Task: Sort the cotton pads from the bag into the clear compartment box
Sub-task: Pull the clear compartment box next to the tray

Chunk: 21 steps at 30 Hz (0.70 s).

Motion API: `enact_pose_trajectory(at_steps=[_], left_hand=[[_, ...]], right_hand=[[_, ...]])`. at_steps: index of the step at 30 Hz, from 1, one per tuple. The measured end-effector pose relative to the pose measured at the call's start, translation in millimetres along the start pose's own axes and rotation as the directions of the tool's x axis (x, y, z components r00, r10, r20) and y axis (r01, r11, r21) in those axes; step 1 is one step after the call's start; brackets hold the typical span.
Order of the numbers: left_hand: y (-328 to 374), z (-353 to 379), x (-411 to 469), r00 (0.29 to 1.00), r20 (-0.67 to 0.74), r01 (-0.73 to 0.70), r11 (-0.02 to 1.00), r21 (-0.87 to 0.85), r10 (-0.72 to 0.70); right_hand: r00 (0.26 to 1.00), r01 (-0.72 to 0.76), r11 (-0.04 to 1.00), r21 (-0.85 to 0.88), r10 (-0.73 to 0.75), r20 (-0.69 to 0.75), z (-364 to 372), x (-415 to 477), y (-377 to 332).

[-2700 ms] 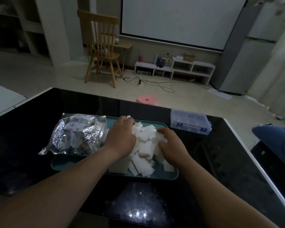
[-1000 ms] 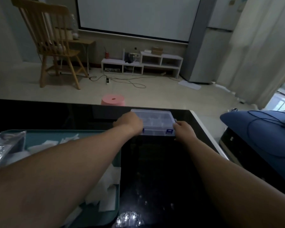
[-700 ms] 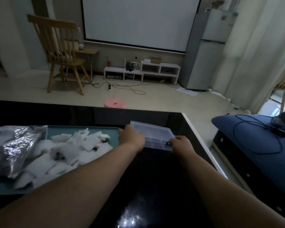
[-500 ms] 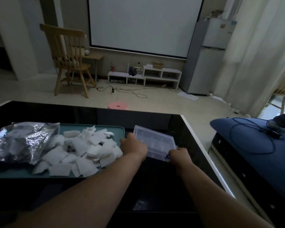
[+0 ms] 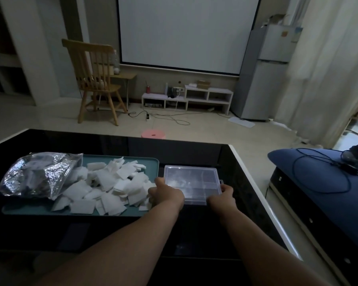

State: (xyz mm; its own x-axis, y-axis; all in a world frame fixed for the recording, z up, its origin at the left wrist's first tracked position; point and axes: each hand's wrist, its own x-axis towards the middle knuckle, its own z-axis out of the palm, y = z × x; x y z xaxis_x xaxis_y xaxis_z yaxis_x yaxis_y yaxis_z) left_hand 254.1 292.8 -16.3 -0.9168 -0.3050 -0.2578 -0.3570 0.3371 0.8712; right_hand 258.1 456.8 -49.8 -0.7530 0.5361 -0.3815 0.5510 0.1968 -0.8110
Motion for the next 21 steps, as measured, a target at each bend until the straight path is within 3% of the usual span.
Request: enact_pose_trajectory(at_steps=[8,13,16,21], left_hand=[[-8.2,4.3,-7.2,0.998,-0.004,-0.058,0.995,0.075,0.058],[-20.2,0.4,-3.3,0.983,0.024,-0.185,0.961,0.206,0.184],[-24.5,-8.4,-6.1,0.953,0.006,-0.285,0.885,0.369,0.304],[-27.2,-27.5,-2.1,0.898,-0.015,-0.387,0.807,0.447,0.439]], right_hand=[[0.999,0.043,0.987,-0.152,-0.04,0.025,3.9,10.7,-2.7],[0.98,0.196,0.864,-0.463,-0.192,0.056,-16.6,14.5,-3.2],[0.968,0.246,0.846,-0.473,-0.243,0.069,-28.0,0.5,-14.4],[0.929,0.324,0.838,-0.439,-0.37,-0.02,-34.3,-9.7,-24.7]])
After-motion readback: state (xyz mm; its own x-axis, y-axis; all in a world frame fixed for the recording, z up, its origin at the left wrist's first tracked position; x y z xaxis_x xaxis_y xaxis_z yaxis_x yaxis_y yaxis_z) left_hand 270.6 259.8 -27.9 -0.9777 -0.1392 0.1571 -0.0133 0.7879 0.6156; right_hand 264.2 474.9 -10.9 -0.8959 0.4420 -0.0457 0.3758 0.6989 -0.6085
